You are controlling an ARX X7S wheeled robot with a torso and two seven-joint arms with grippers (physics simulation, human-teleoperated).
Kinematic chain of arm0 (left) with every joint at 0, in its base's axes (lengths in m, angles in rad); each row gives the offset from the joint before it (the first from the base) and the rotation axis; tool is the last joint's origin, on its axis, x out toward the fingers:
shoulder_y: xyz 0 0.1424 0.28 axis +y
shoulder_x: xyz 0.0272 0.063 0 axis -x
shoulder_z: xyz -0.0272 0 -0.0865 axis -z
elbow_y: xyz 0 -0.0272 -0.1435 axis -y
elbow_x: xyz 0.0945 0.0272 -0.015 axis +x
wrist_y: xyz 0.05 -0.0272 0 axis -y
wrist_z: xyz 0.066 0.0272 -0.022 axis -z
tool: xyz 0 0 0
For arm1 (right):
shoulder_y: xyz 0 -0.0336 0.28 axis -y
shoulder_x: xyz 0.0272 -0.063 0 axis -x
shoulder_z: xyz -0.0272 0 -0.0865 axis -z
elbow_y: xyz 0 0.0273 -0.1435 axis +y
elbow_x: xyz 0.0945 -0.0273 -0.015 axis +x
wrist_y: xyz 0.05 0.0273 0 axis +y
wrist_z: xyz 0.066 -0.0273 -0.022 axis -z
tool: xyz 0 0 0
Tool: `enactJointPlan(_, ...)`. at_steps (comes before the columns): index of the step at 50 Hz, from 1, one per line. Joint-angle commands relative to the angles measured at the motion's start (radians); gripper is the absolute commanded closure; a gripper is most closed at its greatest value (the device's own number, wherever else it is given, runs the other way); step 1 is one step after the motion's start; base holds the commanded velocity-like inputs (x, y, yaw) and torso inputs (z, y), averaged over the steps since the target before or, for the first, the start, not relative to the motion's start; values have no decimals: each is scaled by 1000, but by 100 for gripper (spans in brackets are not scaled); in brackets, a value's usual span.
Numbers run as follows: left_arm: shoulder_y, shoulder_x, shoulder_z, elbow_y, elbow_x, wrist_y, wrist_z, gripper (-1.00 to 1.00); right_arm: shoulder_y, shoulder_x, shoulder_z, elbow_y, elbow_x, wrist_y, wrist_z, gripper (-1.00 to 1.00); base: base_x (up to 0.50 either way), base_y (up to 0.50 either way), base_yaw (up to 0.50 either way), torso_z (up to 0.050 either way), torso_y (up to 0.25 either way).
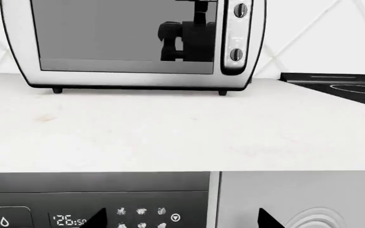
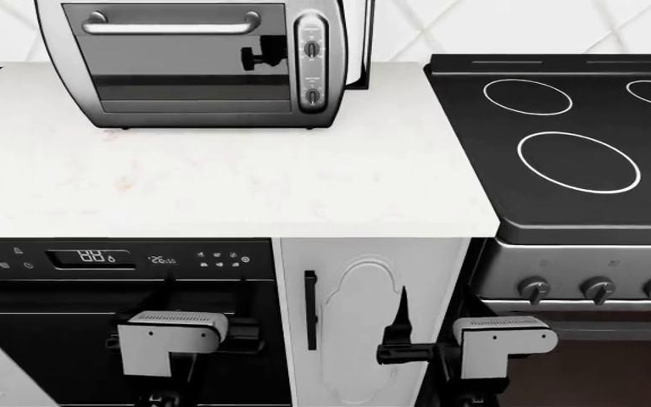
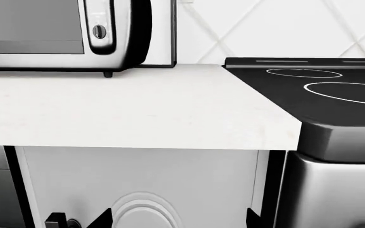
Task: Open the toaster oven door.
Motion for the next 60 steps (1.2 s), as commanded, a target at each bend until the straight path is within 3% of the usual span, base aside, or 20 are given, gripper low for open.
enactJointPlan(1, -72, -57, -12, 187, -54, -198, -10, -100, 87, 34, -10, -102, 25, 120, 12, -100, 0, 0, 0, 50, 0)
enactJointPlan(14, -287, -120, -102, 356, -197, -534, -17, -100, 260, 81, -14, -196, 55, 313, -3, -100, 0, 0, 0, 50, 0)
enactJointPlan(23, -525, -190, -135, 354, -254, -732, -17, -100, 451, 102, -19, -177, 88, 462, -31, -100, 0, 0, 0, 50, 0)
enactJointPlan(32, -607, -221, -136, 279, -250, -757, -11, -100, 537, 107, -30, -127, 103, 495, -49, -100, 0, 0, 0, 50, 0)
enactJointPlan(49, -597, -228, -126, 288, -242, -747, -25, -100, 522, 108, -20, -148, 136, 505, -44, -100, 0, -162, 0, 0, 0)
enactJointPlan(60, -590, -229, -131, 291, -249, -744, -28, -100, 512, 111, -29, -151, 138, 507, -34, -100, 368, 0, 0, 0, 0)
